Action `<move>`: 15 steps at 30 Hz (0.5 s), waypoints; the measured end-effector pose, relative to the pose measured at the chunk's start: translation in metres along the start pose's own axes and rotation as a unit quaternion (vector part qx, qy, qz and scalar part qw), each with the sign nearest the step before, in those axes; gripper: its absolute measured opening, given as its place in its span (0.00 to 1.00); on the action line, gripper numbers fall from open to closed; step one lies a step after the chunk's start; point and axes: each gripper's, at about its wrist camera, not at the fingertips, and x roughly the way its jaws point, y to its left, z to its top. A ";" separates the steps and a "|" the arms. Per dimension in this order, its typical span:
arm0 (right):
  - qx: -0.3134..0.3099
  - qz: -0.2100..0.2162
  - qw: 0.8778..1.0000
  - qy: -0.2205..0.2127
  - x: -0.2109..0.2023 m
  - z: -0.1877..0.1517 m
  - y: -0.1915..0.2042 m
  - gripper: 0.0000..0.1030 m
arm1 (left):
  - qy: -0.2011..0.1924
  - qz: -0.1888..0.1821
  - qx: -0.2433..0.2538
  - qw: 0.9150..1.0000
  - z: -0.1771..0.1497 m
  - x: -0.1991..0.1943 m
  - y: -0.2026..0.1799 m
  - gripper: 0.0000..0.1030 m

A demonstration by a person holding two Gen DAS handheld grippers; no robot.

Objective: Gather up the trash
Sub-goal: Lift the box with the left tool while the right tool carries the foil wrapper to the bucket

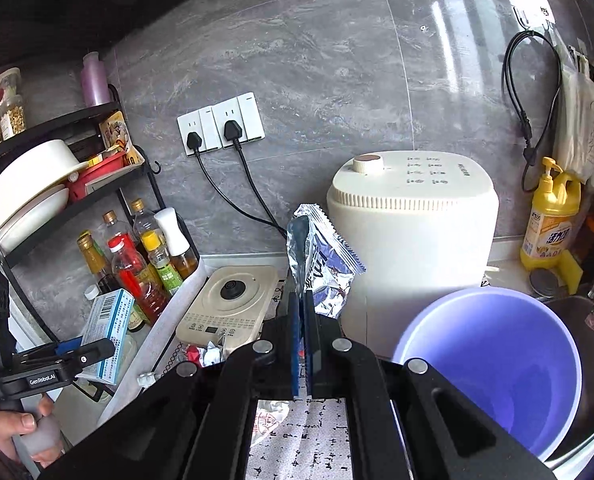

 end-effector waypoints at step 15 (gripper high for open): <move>0.043 -0.080 0.996 -0.009 -0.040 -0.006 -0.095 0.03 | -0.007 -0.117 0.078 0.990 0.019 0.027 -0.120 0.68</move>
